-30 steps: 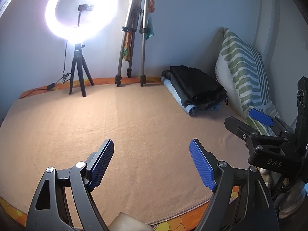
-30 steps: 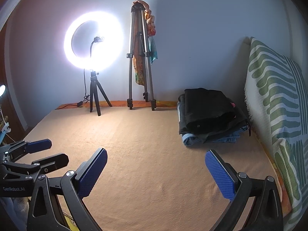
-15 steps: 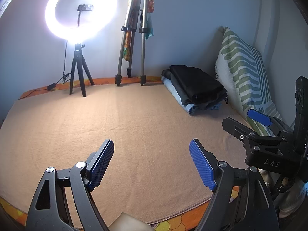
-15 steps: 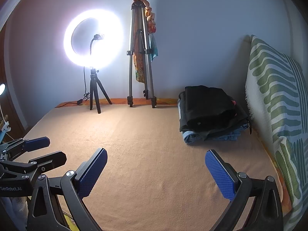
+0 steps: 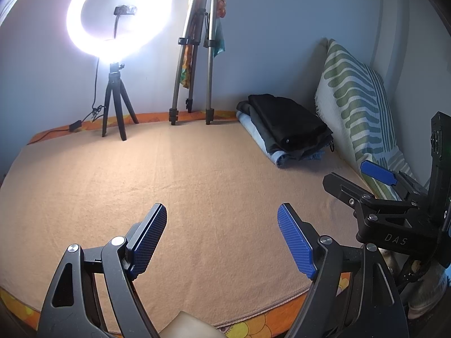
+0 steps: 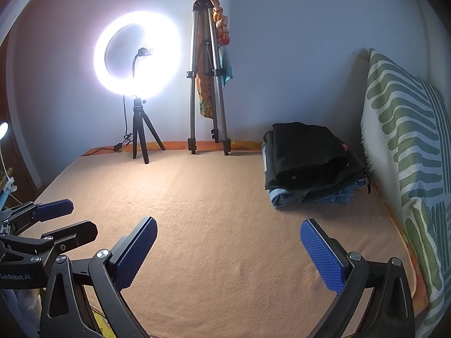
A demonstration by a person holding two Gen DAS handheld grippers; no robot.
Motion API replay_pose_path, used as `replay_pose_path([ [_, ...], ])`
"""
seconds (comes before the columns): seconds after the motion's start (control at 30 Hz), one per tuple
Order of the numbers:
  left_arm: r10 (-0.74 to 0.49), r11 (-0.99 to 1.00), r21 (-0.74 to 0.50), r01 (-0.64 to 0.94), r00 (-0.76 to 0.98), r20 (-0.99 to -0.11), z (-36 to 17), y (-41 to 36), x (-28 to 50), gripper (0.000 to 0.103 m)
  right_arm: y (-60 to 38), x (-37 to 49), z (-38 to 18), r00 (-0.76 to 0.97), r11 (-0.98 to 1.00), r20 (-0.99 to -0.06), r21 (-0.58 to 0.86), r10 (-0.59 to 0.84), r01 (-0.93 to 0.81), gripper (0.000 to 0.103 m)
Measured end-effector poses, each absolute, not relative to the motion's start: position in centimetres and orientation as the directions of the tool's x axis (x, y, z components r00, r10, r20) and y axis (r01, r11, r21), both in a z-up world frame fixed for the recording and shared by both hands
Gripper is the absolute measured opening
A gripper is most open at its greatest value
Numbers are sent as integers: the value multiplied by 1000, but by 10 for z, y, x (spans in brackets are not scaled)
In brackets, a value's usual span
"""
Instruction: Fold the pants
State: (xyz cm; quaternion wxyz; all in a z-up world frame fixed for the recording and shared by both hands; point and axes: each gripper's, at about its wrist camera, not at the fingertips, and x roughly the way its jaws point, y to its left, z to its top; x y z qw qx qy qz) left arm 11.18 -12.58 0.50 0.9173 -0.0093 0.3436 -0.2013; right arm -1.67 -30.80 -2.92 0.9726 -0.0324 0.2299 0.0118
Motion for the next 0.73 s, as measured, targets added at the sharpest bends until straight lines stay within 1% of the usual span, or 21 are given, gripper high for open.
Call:
replay_pose_path([
  [0.43,-372,921,-164,353,675,-637,1,-123,114,81,-304,-17,-33,888,997,-459,-67,10,-46,103],
  [0.63,-356,927,-138,350,700,-619,2,-122,110,81,-303,-16,-34,885,997,-465,-67,11,-47,103],
  [0.73,-357,926,-142,349,695,-624,2,-121,111,81,-303,-15,-34,884,996,-468,-69,9,-47,103],
])
